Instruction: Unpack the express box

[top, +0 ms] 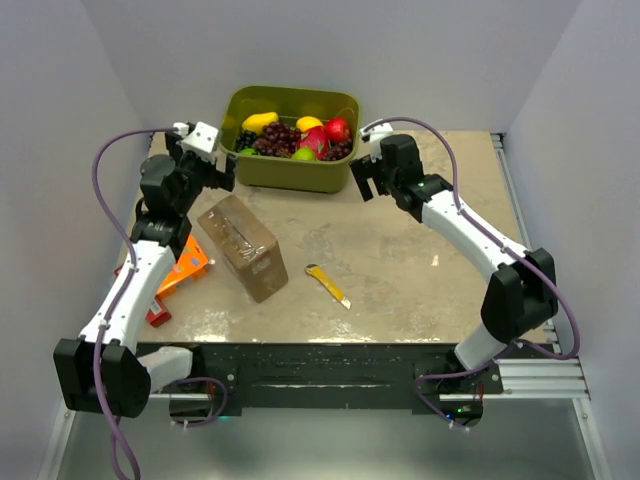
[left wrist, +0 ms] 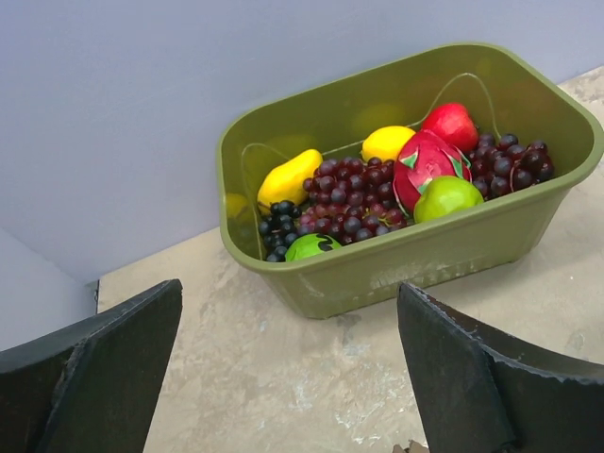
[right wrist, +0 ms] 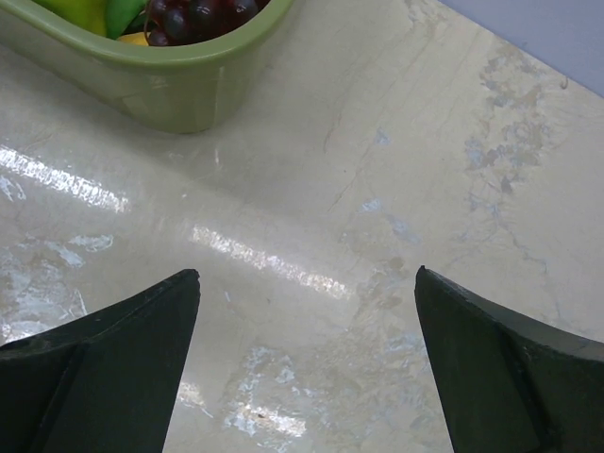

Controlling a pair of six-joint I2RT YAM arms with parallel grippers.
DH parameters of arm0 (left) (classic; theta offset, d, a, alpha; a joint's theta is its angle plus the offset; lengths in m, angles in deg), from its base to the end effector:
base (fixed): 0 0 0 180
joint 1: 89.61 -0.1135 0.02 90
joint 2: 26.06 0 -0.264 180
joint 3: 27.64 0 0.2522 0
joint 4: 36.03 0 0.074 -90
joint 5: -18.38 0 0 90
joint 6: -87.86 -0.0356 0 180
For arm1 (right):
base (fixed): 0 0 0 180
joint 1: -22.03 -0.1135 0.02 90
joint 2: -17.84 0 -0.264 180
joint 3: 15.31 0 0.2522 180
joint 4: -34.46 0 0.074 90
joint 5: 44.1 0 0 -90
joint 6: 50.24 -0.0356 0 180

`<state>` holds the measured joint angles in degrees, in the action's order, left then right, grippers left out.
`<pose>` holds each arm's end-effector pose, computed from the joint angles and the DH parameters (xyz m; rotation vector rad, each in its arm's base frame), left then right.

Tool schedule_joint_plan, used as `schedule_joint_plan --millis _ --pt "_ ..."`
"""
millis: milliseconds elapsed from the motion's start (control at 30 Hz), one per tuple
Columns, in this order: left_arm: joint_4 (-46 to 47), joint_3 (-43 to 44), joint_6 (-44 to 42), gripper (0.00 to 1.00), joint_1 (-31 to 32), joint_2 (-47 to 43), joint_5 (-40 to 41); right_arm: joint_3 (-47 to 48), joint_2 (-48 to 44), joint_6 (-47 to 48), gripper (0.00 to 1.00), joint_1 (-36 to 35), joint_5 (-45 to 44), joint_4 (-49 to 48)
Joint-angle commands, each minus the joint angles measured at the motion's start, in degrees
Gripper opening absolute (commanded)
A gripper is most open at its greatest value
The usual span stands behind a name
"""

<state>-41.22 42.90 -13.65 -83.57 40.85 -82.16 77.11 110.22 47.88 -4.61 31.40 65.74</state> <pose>0.2749 -0.0356 0.3694 0.3840 1.5512 -0.0727 0.3400 0.1606 0.3212 -0.4820 2.0415 -0.0731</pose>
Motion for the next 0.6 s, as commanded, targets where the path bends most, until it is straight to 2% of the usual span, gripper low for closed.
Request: schedule_joint_plan --millis 0,100,133,300,433,500,533,567 --pt "-1.9 2.6 0.2 1.00 -0.2 -0.7 -0.5 1.1 -3.0 2.8 0.99 -0.2 3.0 0.4" --pt "-7.6 4.9 -0.6 1.00 -0.6 -1.8 -0.3 3.3 -3.3 11.1 0.99 -0.2 13.5 7.3" --pt "-8.5 6.0 -1.7 1.00 -0.8 -2.0 -1.3 3.1 -4.0 13.0 0.99 -0.3 20.1 8.5" --pt "-20.1 9.3 -0.3 1.00 -1.6 -3.7 -5.3 -0.1 -5.4 21.0 0.99 -0.3 34.8 15.4" --pt "-22.2 7.5 -0.9 1.00 -1.6 -7.0 -13.6 -6.5 -6.8 30.1 0.96 -2.3 37.8 17.6" --pt "-23.5 6.7 -0.9 1.00 -1.0 -9.2 -13.1 -10.0 -6.7 34.6 0.91 -4.4 37.1 17.1" --pt "-24.3 6.0 -2.6 1.00 0.0 -10.0 -9.9 -10.8 -6.3 35.2 0.89 -5.1 36.7 16.8" --pt "-25.1 5.5 -4.5 1.00 2.9 -10.8 -8.9 -11.4 -5.9 34.7 0.88 -6.8 36.4 15.5"
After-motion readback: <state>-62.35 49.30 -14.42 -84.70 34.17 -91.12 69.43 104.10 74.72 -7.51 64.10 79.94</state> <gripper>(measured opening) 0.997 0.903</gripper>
